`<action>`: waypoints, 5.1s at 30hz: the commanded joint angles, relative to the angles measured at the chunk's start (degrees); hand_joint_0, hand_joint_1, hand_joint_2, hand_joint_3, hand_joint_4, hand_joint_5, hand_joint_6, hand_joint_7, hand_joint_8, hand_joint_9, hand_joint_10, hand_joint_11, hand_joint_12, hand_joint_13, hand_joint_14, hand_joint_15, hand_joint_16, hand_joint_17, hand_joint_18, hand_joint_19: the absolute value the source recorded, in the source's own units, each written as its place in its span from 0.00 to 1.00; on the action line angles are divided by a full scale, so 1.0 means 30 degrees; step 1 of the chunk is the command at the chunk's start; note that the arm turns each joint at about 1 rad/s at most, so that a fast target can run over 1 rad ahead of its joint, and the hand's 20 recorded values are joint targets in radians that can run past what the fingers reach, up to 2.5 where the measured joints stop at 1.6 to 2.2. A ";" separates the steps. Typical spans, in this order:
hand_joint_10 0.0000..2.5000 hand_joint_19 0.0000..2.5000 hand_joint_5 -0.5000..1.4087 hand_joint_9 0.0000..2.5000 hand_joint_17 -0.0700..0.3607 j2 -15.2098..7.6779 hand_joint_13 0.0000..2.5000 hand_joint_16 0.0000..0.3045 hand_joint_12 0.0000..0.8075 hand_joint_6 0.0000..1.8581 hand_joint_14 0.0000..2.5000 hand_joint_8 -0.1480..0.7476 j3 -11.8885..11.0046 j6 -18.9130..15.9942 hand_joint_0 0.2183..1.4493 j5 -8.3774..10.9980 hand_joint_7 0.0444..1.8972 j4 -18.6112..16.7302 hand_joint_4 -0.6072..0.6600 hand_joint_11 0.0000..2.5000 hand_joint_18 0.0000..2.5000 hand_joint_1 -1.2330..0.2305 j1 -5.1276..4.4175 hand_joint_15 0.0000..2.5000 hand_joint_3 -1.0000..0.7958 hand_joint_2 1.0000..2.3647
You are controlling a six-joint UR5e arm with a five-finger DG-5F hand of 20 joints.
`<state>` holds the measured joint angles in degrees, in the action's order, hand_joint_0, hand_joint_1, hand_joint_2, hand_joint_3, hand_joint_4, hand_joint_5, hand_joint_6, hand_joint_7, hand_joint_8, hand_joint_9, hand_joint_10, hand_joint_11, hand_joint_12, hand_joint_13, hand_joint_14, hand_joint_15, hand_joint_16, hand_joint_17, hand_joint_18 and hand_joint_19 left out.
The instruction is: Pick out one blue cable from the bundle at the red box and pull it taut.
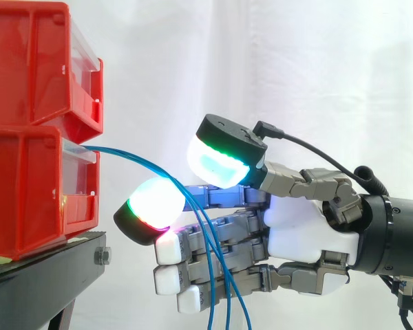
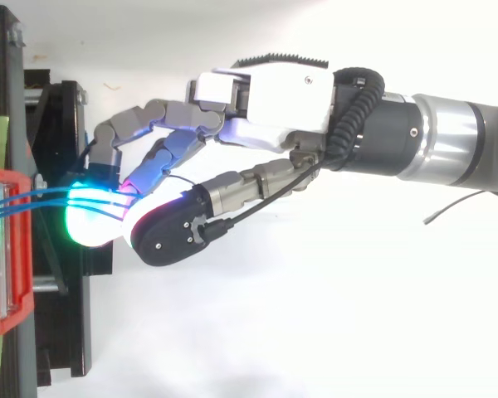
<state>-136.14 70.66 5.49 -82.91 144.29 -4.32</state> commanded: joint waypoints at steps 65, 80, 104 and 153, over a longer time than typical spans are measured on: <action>0.01 0.24 0.17 0.45 0.40 0.0029 0.39 0.15 0.43 0.52 0.01 0.45 -0.0498 0.0572 0.37 -0.0136 0.30 0.0594 0.44 0.36 0.29 0.28 0.0356 0.24 0.39 0.01; 0.01 0.24 0.19 0.60 0.37 0.0000 0.48 0.13 0.42 0.53 0.01 0.45 -0.0498 0.0689 0.39 -0.0136 0.41 0.0682 0.40 0.45 0.35 0.18 0.0209 0.30 0.28 0.00; 0.01 0.28 0.20 0.54 0.40 0.0029 0.45 0.15 0.44 0.47 0.01 0.44 -0.0527 0.0777 0.31 -0.0136 0.37 0.0682 0.47 0.37 0.33 0.48 0.0180 0.30 0.35 0.01; 0.01 0.25 0.19 0.46 0.40 0.0000 0.37 0.15 0.43 0.48 0.01 0.39 -0.0615 0.0777 0.32 -0.0195 0.35 0.0828 0.47 0.35 0.30 0.27 0.0209 0.26 0.28 0.00</action>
<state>-136.13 68.82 7.79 -83.49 146.78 -3.70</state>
